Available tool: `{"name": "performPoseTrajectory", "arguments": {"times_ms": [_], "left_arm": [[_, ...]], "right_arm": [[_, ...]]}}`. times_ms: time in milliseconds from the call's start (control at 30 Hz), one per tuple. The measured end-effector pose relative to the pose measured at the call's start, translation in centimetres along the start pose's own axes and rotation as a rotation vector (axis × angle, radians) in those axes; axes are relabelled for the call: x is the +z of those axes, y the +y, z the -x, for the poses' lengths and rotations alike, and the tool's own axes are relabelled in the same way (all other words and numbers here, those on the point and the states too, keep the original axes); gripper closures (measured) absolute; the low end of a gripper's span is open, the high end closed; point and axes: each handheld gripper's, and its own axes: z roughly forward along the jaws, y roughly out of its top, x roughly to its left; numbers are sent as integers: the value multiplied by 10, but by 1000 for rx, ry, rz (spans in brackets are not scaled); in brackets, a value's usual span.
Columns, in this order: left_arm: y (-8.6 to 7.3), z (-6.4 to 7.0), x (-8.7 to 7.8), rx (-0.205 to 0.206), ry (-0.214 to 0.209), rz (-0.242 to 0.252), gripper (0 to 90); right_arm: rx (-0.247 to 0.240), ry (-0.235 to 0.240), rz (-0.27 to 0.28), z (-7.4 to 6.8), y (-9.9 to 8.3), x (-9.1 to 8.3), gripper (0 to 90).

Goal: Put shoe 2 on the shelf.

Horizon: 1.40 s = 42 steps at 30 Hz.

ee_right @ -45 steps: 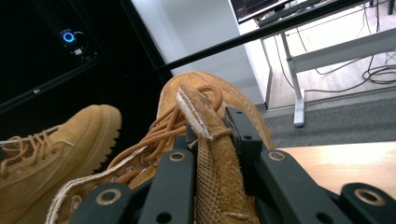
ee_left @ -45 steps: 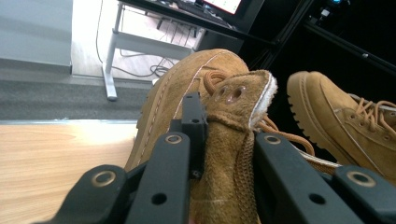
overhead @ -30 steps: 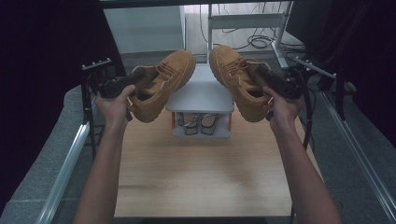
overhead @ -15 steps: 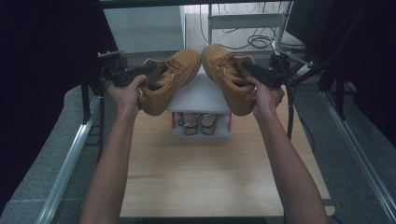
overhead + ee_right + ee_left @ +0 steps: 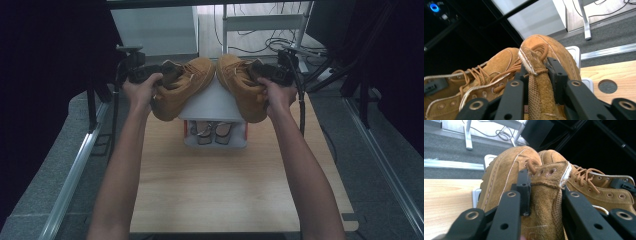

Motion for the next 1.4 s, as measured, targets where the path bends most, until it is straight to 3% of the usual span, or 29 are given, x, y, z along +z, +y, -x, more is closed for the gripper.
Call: {"name": "performPoseTrajectory", "arguments": {"times_ms": [133,300,400,500,567,733,833,1133,1400], "left_arm": [[8,3,8,52,3,-51,686],[14,-8,7,62,-7,-72,649],[14,-16,5,51,-28,-36,609],[13,-20,5,78,5,-5,534],[12,-23,5,81,-28,10,514],[11,-22,3,125,-47,27,461],[12,-21,-4,139,-61,67,420],[12,-29,-40,143,-74,131,390],[-9,-37,-72,179,-62,157,507]], "right_arm": [[-8,-9,-44,4,7,8,706],[-38,26,-37,5,9,13,646],[-65,37,-17,1,10,15,577],[-105,46,1,1,11,14,493],[-111,68,7,3,11,13,453],[-126,101,40,3,11,10,416],[-143,119,69,-1,14,5,401],[-176,160,125,1,17,-22,452],[-246,158,129,9,7,-53,559]]}}
